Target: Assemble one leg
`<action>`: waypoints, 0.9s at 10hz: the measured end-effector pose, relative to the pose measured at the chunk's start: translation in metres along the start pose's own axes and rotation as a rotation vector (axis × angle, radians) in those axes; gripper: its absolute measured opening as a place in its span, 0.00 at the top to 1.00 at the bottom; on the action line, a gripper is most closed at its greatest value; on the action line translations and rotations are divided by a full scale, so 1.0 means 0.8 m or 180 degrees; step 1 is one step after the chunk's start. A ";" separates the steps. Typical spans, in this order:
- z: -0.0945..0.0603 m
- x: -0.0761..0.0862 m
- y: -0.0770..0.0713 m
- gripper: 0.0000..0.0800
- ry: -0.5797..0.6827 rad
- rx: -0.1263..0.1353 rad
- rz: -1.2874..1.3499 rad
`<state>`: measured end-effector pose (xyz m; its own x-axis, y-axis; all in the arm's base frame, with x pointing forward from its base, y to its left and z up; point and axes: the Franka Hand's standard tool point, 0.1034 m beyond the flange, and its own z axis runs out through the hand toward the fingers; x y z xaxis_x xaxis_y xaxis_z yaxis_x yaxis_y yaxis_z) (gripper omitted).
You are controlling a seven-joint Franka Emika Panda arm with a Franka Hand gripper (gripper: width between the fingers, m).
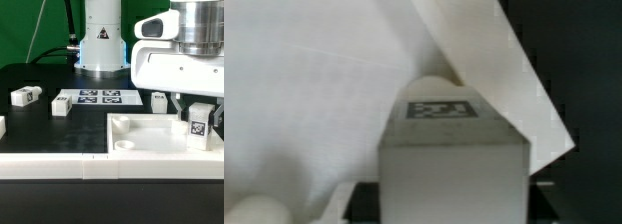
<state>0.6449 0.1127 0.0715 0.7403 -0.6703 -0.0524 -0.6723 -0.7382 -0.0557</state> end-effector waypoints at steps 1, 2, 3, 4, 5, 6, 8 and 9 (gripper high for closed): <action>0.000 0.000 0.000 0.64 -0.0009 0.0007 0.0301; -0.002 0.003 0.003 0.64 -0.0034 0.0027 0.0670; -0.003 0.003 0.005 0.63 -0.0053 0.0049 0.0981; -0.004 0.002 0.005 0.63 -0.0054 0.0048 0.1156; -0.002 0.001 0.006 0.63 -0.0066 0.0045 0.1485; 0.001 0.001 0.006 0.63 -0.0073 0.0040 0.1767; 0.001 -0.001 0.006 0.63 -0.0093 0.0036 0.2172; 0.001 -0.001 0.005 0.63 -0.0098 0.0030 0.2413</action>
Offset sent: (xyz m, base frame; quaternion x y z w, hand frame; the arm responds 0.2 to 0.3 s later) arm -0.0090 -0.0156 0.0068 -0.0136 0.0213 0.1890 0.9816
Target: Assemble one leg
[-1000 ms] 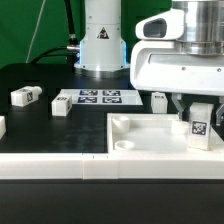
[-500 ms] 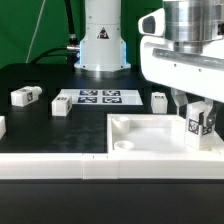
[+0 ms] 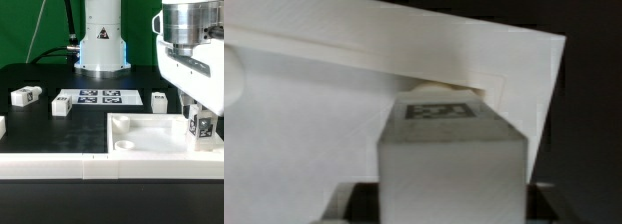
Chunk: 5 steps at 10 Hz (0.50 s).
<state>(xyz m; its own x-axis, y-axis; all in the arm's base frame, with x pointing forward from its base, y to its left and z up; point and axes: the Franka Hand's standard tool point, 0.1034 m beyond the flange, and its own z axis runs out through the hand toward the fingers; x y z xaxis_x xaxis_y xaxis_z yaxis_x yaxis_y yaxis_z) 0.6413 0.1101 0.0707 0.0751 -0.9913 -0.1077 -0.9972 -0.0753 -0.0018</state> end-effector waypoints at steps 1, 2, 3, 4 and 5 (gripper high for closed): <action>0.000 -0.001 0.000 0.63 -0.0005 -0.0002 0.0145; 0.001 -0.001 0.000 0.63 -0.0004 -0.0002 0.0139; 0.001 -0.002 0.000 0.40 -0.0004 -0.0002 0.0122; 0.001 -0.002 0.000 0.26 -0.0005 -0.0002 0.0108; 0.000 -0.002 -0.001 0.26 -0.0011 -0.0020 -0.0205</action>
Offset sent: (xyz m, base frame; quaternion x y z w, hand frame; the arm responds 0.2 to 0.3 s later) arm 0.0000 0.0000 0.0000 0.0000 0.0000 0.0000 1.0000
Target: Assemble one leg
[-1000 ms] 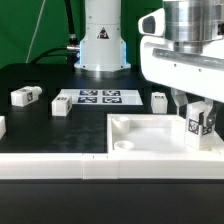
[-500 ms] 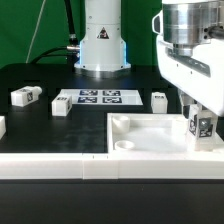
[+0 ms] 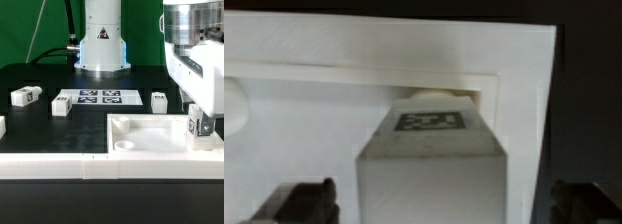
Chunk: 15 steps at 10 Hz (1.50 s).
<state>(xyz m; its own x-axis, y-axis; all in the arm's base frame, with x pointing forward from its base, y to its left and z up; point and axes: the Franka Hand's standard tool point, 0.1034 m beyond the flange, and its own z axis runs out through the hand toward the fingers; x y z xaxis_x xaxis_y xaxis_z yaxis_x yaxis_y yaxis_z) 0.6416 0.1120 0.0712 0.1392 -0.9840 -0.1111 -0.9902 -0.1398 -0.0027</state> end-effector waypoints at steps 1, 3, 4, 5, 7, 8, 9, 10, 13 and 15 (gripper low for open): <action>-0.002 -0.001 -0.002 0.20 0.0000 0.0014 -0.0152; -0.001 0.000 -0.002 0.19 0.0009 0.0015 -0.0940; 0.000 0.000 -0.002 0.19 0.0007 0.0009 -0.1319; 0.002 0.000 -0.001 0.19 0.0007 0.0001 -0.1564; 0.003 -0.003 0.000 0.19 0.0005 -0.0004 -0.2338; 0.004 -0.007 0.000 0.19 0.0001 -0.0005 -0.2617; 0.004 -0.011 0.000 0.19 0.0008 -0.0011 -0.2890; 0.004 -0.013 -0.001 0.19 0.0039 -0.0013 -0.3262; 0.005 -0.009 -0.002 0.19 0.0088 -0.0021 -0.4046; 0.004 -0.007 -0.002 0.19 0.0087 -0.0022 -0.4231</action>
Offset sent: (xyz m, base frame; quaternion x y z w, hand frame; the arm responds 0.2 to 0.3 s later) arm 0.0053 0.0083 -0.0018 0.0032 -0.0142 -0.3173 0.9482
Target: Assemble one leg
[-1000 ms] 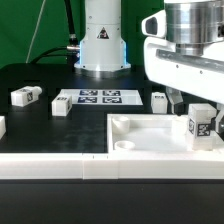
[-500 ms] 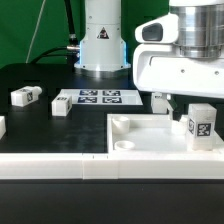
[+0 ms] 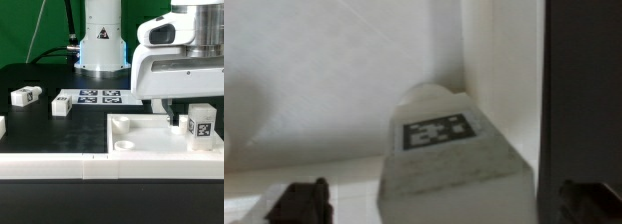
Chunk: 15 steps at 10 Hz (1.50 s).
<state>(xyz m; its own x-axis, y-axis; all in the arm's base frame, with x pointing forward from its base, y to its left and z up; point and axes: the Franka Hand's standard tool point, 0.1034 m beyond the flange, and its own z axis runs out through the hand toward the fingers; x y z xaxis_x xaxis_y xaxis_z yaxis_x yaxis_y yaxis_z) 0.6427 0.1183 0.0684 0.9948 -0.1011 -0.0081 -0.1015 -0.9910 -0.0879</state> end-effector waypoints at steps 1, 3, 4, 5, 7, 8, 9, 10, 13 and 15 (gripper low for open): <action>0.000 0.000 0.000 0.34 0.0000 0.0000 0.0005; 0.000 0.000 0.000 0.51 0.0000 0.0000 0.0005; 0.000 0.000 0.000 0.64 0.0000 0.0000 0.0007; 0.000 0.000 0.000 0.64 0.0000 0.0000 0.0127; 0.001 0.001 0.001 0.64 0.0025 0.0010 0.0250; 0.001 0.001 0.002 0.64 0.0031 0.0011 0.0698; 0.001 0.001 0.002 0.64 0.0032 0.0015 0.0945; 0.001 0.002 0.004 0.64 0.0027 0.0046 0.1349; 0.001 0.002 0.007 0.64 -0.0011 0.0105 0.2153; 0.001 0.001 0.006 0.64 -0.0022 0.0086 0.3038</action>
Offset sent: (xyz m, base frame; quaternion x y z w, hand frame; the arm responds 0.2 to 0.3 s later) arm 0.0000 0.0000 0.0000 0.0000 0.0000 0.0000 1.0000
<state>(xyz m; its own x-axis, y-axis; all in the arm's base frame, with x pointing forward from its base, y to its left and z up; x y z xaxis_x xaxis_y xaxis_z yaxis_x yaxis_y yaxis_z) 0.6427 0.1132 0.0671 0.4923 -0.8653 -0.0943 -0.8704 -0.4883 -0.0640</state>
